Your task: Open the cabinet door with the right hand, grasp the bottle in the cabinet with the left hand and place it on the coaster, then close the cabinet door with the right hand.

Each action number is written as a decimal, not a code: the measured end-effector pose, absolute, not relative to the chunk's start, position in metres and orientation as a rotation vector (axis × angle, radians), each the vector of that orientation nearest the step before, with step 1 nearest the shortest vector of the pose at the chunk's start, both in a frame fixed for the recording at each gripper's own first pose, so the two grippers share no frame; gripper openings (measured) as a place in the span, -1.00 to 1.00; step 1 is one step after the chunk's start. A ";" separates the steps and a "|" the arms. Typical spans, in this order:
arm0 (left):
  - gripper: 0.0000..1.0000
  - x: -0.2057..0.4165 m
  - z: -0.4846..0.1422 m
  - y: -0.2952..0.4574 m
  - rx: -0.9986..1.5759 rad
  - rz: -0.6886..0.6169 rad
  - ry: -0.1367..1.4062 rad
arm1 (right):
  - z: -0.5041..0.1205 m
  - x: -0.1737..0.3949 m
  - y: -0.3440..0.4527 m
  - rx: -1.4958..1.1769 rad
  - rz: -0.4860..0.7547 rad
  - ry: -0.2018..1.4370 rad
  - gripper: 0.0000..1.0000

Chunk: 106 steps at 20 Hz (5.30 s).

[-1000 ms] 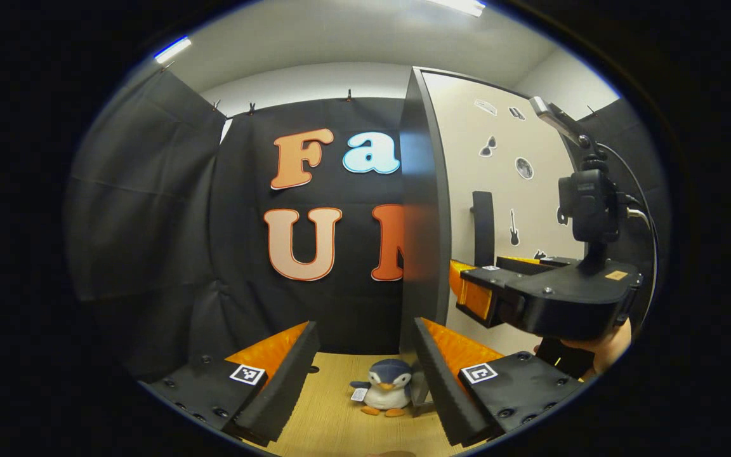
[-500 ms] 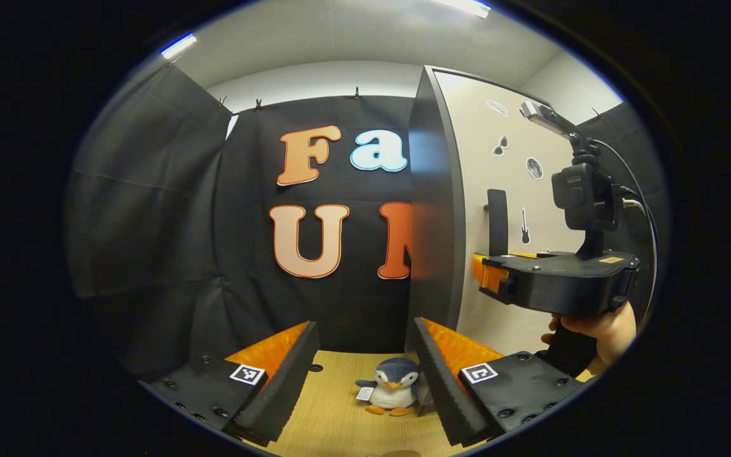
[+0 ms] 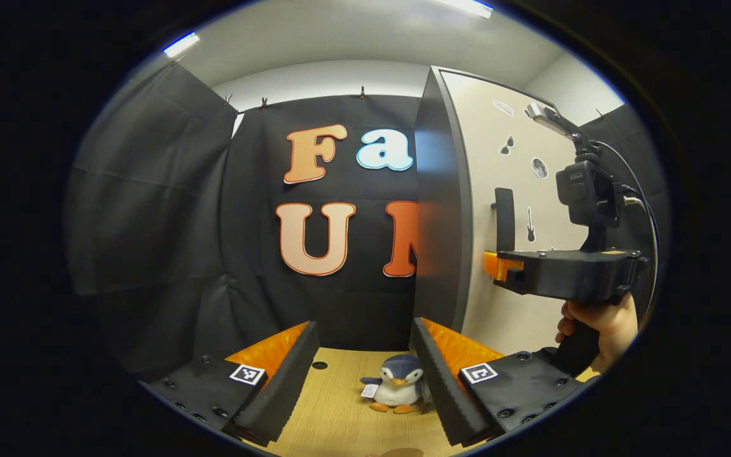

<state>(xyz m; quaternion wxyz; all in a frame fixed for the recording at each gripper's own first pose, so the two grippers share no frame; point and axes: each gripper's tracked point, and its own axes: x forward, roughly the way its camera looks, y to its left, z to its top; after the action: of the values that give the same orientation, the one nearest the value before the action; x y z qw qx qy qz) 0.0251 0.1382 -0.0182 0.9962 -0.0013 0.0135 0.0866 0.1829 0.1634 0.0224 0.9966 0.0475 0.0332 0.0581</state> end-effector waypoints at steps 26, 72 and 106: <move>0.99 0.032 -0.006 0.064 -0.007 0.111 -0.016 | 0.035 0.061 0.108 0.248 0.387 0.061 -0.70; 0.93 0.040 0.011 -0.144 -0.062 -0.256 -0.057 | 0.034 0.009 -0.095 0.109 -0.200 0.068 0.04; 0.93 0.199 -0.025 -0.136 0.006 -0.361 -0.042 | 0.012 0.119 0.090 0.059 -0.164 0.102 0.86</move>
<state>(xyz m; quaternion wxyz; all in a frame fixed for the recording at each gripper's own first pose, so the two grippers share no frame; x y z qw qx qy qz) 0.1985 -0.1359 -0.0247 0.9835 0.0030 -0.0208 -0.1795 0.1186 0.0897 0.0122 0.9949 0.0292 0.0509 -0.0819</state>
